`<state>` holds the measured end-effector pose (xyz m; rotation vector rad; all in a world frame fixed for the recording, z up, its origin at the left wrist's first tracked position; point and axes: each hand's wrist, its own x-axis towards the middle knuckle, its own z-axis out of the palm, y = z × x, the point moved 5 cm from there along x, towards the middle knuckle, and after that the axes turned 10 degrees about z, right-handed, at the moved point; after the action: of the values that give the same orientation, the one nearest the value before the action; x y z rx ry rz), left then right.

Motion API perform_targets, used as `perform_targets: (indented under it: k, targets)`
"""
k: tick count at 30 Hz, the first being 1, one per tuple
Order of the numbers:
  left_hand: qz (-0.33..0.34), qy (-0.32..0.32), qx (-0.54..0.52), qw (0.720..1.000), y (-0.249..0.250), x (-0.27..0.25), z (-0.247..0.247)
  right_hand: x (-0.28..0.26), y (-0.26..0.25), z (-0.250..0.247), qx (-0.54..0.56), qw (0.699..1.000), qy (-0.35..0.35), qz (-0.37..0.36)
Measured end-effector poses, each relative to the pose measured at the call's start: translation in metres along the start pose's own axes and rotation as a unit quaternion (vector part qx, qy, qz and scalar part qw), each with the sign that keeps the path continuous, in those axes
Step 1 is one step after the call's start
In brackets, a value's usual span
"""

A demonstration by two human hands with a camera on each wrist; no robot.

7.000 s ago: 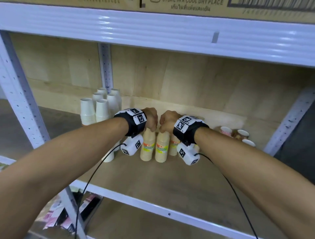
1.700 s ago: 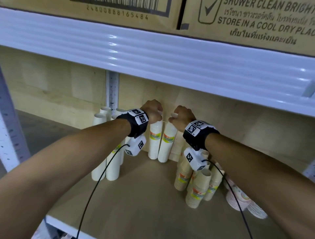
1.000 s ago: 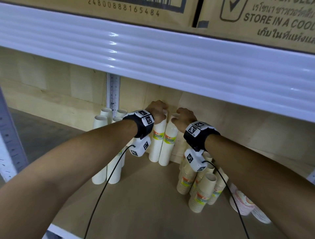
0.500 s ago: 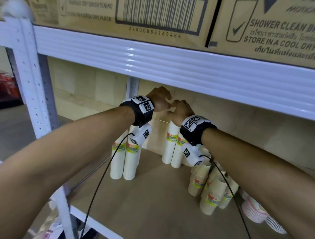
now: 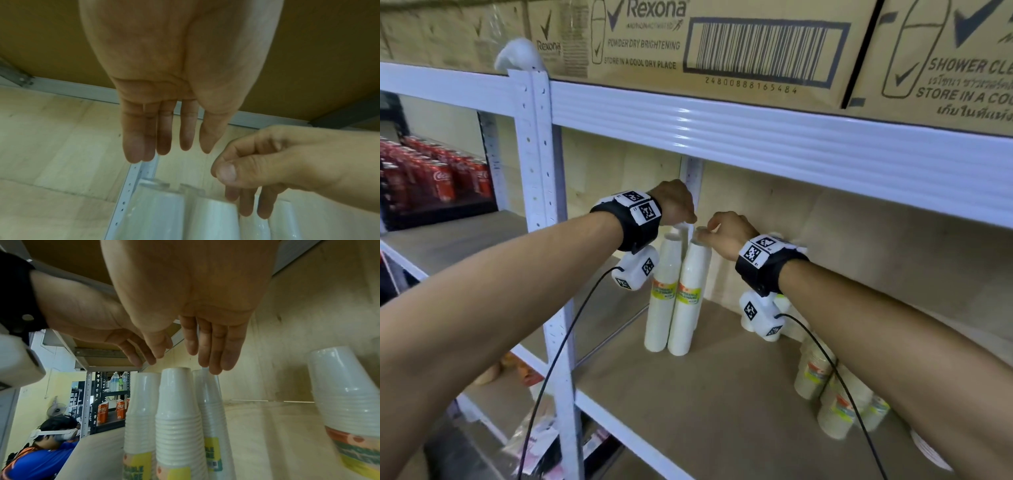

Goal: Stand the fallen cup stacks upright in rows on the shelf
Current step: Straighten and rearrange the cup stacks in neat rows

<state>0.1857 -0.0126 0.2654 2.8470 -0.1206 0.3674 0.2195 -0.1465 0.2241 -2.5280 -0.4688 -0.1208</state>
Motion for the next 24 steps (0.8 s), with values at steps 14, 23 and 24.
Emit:
perform_targets:
  k: [14,23,24]
  targets:
    - [-0.032,-0.049,-0.079,0.995,-0.032,-0.021,0.035,0.002,-0.006,0.030,-0.016,0.999,-0.032,0.003]
    - [-0.010,-0.029,-0.074,0.997,-0.035,-0.017,0.038,0.002,-0.005,0.027,-0.010,0.999,-0.031,-0.002]
    - [-0.009,-0.027,-0.081,0.996,-0.035,-0.017,0.038,0.002,-0.005,0.027,-0.009,0.999,-0.031,-0.002]
